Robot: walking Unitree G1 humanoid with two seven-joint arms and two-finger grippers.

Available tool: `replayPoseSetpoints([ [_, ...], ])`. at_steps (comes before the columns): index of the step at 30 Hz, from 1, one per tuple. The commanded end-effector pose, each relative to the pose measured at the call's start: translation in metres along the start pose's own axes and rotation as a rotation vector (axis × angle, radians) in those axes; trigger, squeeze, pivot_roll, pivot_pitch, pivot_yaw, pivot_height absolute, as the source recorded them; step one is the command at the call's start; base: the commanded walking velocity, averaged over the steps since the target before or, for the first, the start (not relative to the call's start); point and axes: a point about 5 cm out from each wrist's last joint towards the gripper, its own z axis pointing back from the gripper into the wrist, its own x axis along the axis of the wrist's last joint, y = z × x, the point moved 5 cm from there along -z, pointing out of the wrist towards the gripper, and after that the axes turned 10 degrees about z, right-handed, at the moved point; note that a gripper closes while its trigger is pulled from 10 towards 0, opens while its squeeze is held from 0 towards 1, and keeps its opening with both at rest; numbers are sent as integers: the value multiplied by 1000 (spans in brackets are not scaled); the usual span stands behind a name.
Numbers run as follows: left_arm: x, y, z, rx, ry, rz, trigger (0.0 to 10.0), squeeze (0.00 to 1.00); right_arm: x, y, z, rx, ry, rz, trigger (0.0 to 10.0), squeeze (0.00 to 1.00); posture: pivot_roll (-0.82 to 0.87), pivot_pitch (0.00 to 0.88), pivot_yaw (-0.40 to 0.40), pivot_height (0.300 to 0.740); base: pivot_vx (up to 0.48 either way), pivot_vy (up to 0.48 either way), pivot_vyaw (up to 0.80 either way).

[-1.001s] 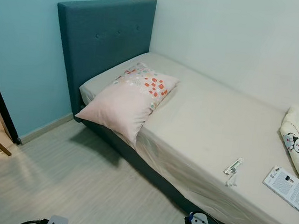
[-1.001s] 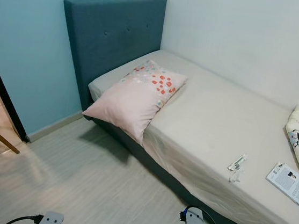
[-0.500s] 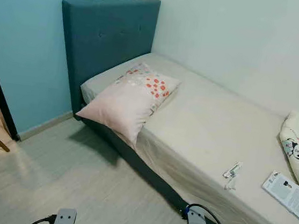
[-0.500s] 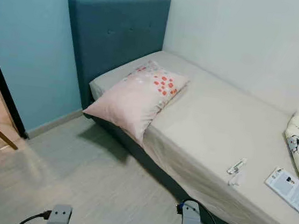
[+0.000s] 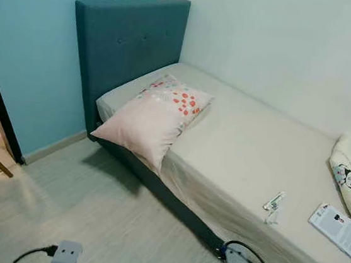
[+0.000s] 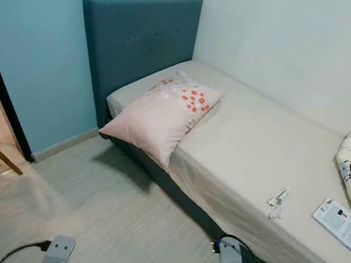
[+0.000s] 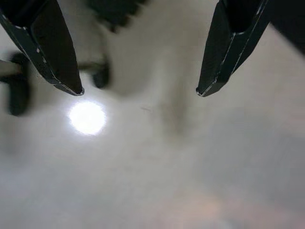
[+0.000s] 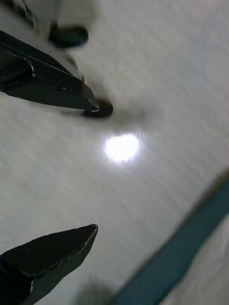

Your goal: Clean up the room

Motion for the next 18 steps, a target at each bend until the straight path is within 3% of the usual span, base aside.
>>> replayPoseSetpoints([
  [1,5,3,-1,4,-22,-34,10000,0,-5,-9,1,-24,6,0,10000,0,86,0,-112,740,0,0,0],
  [6,11,13,-1,19,-43,-57,10000,0,-3,-19,2,-48,-6,-18,10000,0,82,0,-109,740,0,0,0],
  [7,22,28,-2,66,-84,-61,10000,0,-2,-32,4,-98,-7,-39,10000,0,81,0,-102,740,0,0,0],
  [11,26,32,-2,80,-97,-46,10000,0,-2,-36,4,-109,-8,-47,10000,0,81,0,-102,740,0,0,0],
  [13,31,28,-3,71,-113,93,10000,0,3,-36,4,-115,-30,-87,10000,0,78,0,-96,740,0,0,-359],
  [14,31,28,-3,71,-113,93,10000,0,3,-36,4,-115,-30,-87,10000,0,78,0,-96,740,0,0,-719],
  [16,33,9,-4,6,-106,256,10000,0,9,-26,3,-56,-59,-143,10000,0,76,0,-96,740,0,0,-766],
  [17,33,9,-4,6,-106,256,10000,0,9,-26,3,-56,-59,-143,10000,0,76,0,-96,740,0,0,-800],
  [18,35,-6,-4,-43,-106,317,10000,0,13,-17,2,-27,-73,-152,10000,0,74,0,-95,740,0,0,-800],
])
